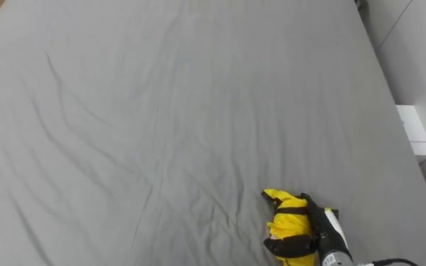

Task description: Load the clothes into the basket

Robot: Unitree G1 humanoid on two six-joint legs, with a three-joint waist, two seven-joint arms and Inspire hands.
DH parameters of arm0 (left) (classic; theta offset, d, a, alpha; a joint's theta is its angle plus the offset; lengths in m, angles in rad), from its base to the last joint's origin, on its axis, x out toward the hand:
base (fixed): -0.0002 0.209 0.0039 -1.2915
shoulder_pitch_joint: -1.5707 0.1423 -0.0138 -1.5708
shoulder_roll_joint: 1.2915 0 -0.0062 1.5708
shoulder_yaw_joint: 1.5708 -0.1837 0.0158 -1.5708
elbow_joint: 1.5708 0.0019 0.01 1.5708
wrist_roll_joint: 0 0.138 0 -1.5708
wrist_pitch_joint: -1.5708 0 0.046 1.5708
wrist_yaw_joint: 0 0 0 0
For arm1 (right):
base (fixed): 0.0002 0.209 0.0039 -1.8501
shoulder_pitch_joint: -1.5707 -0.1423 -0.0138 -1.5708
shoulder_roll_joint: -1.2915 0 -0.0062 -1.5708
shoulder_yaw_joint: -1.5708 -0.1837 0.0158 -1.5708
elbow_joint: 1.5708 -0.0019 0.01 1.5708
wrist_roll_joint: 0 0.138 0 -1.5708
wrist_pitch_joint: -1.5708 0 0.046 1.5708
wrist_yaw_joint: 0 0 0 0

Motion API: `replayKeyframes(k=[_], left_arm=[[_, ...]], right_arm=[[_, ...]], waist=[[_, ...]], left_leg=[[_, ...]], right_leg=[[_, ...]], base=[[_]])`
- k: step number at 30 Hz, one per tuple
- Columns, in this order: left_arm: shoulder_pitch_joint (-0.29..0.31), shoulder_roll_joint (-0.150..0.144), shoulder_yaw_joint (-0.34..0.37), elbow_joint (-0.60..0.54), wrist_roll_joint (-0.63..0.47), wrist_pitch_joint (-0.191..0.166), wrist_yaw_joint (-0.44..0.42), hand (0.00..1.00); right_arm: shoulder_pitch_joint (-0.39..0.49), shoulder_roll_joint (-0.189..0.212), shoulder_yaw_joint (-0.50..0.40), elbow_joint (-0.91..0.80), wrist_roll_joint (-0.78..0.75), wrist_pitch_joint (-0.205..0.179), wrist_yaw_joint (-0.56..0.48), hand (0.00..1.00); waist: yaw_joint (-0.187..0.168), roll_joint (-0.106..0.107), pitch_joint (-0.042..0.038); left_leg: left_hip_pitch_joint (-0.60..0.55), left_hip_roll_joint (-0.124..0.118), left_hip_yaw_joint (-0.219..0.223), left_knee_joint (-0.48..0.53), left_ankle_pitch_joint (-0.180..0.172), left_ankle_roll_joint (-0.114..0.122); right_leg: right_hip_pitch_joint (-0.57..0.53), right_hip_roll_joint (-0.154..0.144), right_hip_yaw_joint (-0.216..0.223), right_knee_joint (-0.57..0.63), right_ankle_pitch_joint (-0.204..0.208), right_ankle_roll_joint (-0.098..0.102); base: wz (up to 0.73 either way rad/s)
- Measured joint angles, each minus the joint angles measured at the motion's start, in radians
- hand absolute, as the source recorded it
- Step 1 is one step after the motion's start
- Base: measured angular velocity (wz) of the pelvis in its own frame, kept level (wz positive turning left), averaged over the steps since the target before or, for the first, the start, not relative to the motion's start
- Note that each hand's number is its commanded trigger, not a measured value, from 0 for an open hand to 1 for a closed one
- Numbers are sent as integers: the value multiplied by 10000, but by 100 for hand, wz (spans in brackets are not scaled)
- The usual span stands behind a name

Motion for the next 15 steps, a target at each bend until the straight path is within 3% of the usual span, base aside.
replayKeyframes(k=[7,15], left_arm=[[16,26,-6,-88,5,81,6,0],[-95,32,10,-203,88,185,-28,0]], right_arm=[[-163,-160,-481,471,-407,290,-113,100],[-305,-388,-492,399,-405,562,-241,100]], waist=[[-1,-5,-3],[6,84,24]], left_leg=[[-103,-4,6,-12,0,0],[-613,19,17,2,3,4]], right_leg=[[-89,0,-18,-7,2,4],[-492,-27,-397,37,3,4]], base=[[1],[13]])
